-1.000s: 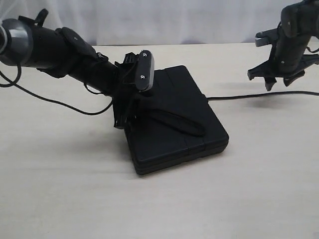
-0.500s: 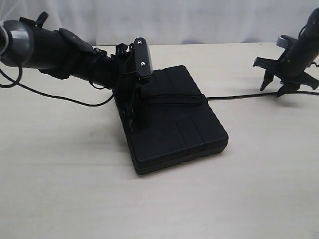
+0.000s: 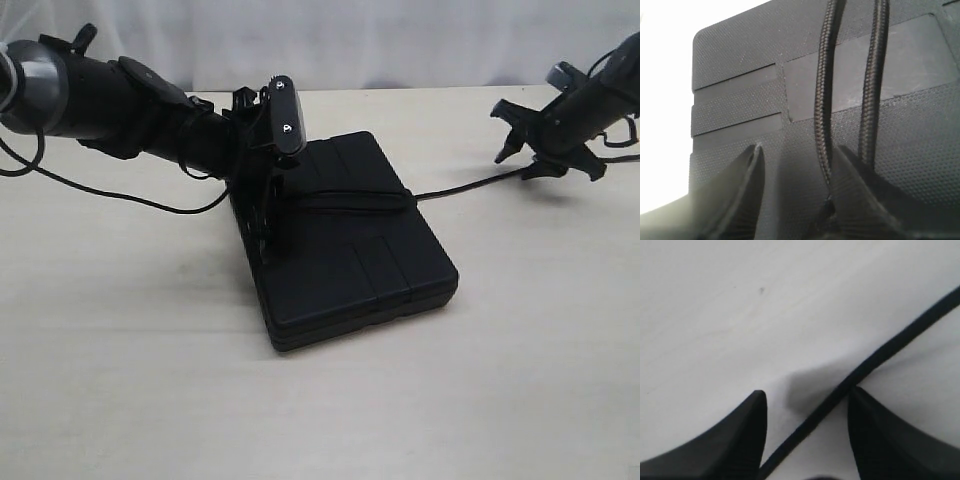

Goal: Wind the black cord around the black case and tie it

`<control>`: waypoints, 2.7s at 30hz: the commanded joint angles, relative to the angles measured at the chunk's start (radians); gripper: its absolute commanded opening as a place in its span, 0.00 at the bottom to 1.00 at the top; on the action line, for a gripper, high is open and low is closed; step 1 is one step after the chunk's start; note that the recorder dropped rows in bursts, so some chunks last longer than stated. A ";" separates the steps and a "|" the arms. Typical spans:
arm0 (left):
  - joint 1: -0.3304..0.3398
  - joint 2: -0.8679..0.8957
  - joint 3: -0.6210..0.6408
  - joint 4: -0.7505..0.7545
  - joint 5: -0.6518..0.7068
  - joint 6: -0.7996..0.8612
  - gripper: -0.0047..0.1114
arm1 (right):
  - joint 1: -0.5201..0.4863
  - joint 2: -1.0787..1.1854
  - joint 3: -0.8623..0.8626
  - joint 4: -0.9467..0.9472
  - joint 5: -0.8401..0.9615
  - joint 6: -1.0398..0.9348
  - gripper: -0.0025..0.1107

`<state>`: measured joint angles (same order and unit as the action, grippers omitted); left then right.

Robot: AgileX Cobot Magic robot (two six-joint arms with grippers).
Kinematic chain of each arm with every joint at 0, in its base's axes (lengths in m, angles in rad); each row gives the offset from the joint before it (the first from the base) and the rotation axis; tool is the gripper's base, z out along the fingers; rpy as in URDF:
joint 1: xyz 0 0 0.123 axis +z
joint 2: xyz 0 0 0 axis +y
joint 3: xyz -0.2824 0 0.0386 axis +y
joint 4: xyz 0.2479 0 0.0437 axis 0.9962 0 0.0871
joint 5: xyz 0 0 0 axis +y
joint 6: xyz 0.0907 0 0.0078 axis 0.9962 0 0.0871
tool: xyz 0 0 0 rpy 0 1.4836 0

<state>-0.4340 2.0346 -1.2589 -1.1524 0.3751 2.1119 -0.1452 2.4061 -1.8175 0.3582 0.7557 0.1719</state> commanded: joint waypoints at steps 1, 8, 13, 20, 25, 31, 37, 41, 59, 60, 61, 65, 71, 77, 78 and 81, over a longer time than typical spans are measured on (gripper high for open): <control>-0.003 0.000 0.001 -0.012 0.013 0.031 0.40 | 0.067 0.073 0.027 -0.060 0.060 -0.007 0.41; -0.003 0.000 0.001 -0.012 0.014 0.031 0.40 | 0.129 0.074 0.027 -0.224 0.078 -0.023 0.13; -0.003 0.000 0.001 -0.012 0.015 0.029 0.40 | 0.178 0.074 0.027 -0.224 0.063 -0.118 0.06; -0.003 0.000 0.001 -0.012 0.015 0.029 0.40 | 0.232 0.071 0.032 -0.349 0.112 -0.134 0.06; -0.003 0.000 0.001 -0.012 0.026 0.029 0.40 | 0.256 0.036 0.115 -0.411 0.017 -0.138 0.06; -0.003 0.000 0.001 -0.012 0.034 0.029 0.40 | 0.288 -0.053 0.254 -0.501 -0.162 -0.130 0.06; -0.003 0.000 0.001 -0.015 0.038 0.029 0.40 | 0.313 -0.152 0.422 -0.499 -0.346 -0.130 0.06; -0.003 0.000 0.001 -0.019 0.072 0.029 0.40 | 0.322 -0.215 0.549 -0.508 -0.507 -0.130 0.06; -0.003 0.000 0.001 -0.019 0.154 0.029 0.40 | 0.320 -0.338 0.513 -0.473 -0.300 -0.116 0.23; -0.003 0.000 0.001 -0.019 0.154 0.029 0.40 | 0.320 -0.338 0.482 -0.473 -0.266 -0.090 0.30; -0.003 0.000 0.001 -0.019 0.154 0.029 0.40 | 0.320 -0.338 0.451 -0.473 -0.237 -0.068 0.35; -0.003 0.000 0.001 -0.019 0.154 0.029 0.40 | 0.320 -0.338 0.355 -0.445 -0.217 -0.053 0.44; -0.003 0.000 0.001 -0.019 0.154 0.029 0.40 | 0.310 -0.219 0.117 -0.428 -0.083 -0.020 0.40; -0.003 0.000 0.001 -0.019 0.154 0.029 0.40 | 0.283 0.001 -0.225 -0.447 0.184 -0.014 0.40; -0.003 0.000 0.001 -0.019 0.154 0.029 0.40 | 0.281 0.029 -0.261 -0.447 0.196 -0.012 0.40; -0.003 0.000 0.001 -0.019 0.144 0.029 0.40 | 0.277 0.101 -0.316 -0.446 0.189 -0.006 0.40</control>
<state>-0.4340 2.0346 -1.2589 -1.1593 0.5224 2.1119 0.1387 2.4757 -2.1047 -0.0818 0.9370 0.1580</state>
